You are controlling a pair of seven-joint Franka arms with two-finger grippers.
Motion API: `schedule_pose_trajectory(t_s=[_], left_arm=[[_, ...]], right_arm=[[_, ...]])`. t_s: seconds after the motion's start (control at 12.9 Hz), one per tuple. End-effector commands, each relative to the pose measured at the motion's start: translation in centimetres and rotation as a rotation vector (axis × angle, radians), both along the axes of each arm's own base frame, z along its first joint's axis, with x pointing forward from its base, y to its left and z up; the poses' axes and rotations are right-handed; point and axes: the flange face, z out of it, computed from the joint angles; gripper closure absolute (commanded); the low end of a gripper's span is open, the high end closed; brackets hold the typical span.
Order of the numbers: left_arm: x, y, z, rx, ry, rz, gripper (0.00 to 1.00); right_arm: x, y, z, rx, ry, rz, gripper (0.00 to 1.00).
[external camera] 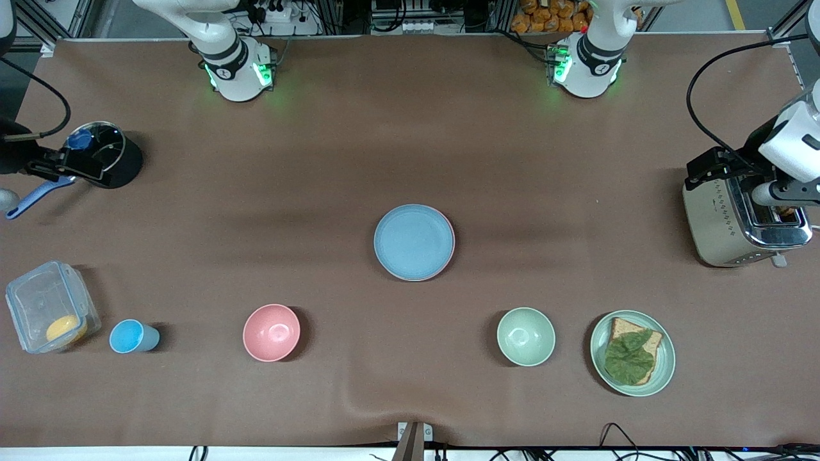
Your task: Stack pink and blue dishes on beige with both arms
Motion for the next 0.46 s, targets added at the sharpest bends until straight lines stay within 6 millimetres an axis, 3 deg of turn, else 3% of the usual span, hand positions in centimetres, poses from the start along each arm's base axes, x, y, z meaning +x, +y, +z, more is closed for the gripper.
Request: schedule_pose_trajectory(t_s=[0.0, 0.39], left_arm=[[0.06, -0.16, 0.36, 0.025, -0.004, -0.012, 0.0], [0.05, -0.16, 0.35, 0.025, -0.002, -0.01, 0.0]], right_arm=[[0.0, -0.27, 0.0, -0.019, -0.008, -0.019, 0.0], [0.14, -0.61, -0.11, -0.02, -0.008, -0.025, 0.0]])
